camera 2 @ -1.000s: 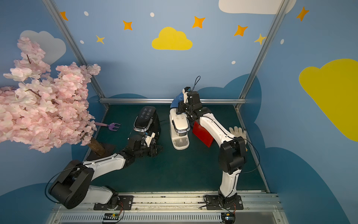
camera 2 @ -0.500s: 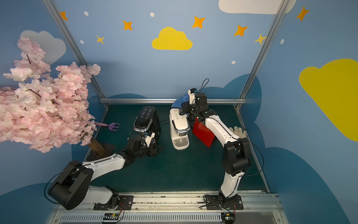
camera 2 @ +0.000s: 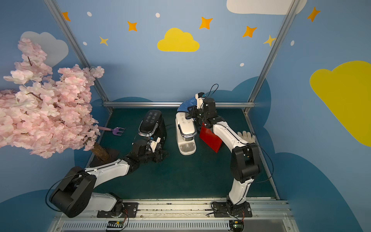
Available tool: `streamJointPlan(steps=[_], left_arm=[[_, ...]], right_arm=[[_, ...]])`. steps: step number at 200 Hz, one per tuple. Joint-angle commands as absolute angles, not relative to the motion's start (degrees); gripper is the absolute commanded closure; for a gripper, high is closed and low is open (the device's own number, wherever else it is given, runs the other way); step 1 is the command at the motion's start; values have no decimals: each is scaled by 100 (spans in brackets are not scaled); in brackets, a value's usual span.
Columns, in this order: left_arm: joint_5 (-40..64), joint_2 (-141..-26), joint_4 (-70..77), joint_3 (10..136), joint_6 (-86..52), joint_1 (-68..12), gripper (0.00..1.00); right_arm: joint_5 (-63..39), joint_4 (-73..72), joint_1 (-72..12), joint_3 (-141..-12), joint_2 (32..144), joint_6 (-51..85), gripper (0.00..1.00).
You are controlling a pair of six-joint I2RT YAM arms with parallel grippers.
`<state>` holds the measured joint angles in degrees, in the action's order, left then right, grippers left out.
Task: Wipe the surface of a coffee machine
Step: Wipe the dirt from the surface of the coffee machine.
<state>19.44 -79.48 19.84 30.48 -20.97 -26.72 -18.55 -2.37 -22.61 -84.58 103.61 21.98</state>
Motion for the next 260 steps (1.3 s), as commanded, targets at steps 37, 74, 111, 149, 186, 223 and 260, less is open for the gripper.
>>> streamJointPlan(steps=[37,74,111,149,186,223,260], left_arm=[[1959,-7912,2066,3070,-2032,-2637,41],[1937,-7876,2064,3059,-2038,-2641,41],[1947,-7918,2069,3067,-2063,-2638,41],[1938,-7926,2066,3070,-2056,-2643,41],[1945,-7936,2067,3069,-2054,-2637,41],[1950,-7948,2060,3077,-2044,-2642,41],[1973,-8019,2044,3111,-2046,-2638,41]], right_arm=[[-2170,1209,-2511,-7673,11113,2162,100],[-2162,1093,-2405,-7374,10856,2197,100],[-2161,1271,-2310,-7231,10338,2141,100],[-2198,1233,-2255,-6908,9792,2217,100],[-2369,924,-2099,-6476,9326,2485,100],[-2651,289,-1771,-5971,8855,2989,100],[-2853,216,-1751,-6002,9014,3070,100]])
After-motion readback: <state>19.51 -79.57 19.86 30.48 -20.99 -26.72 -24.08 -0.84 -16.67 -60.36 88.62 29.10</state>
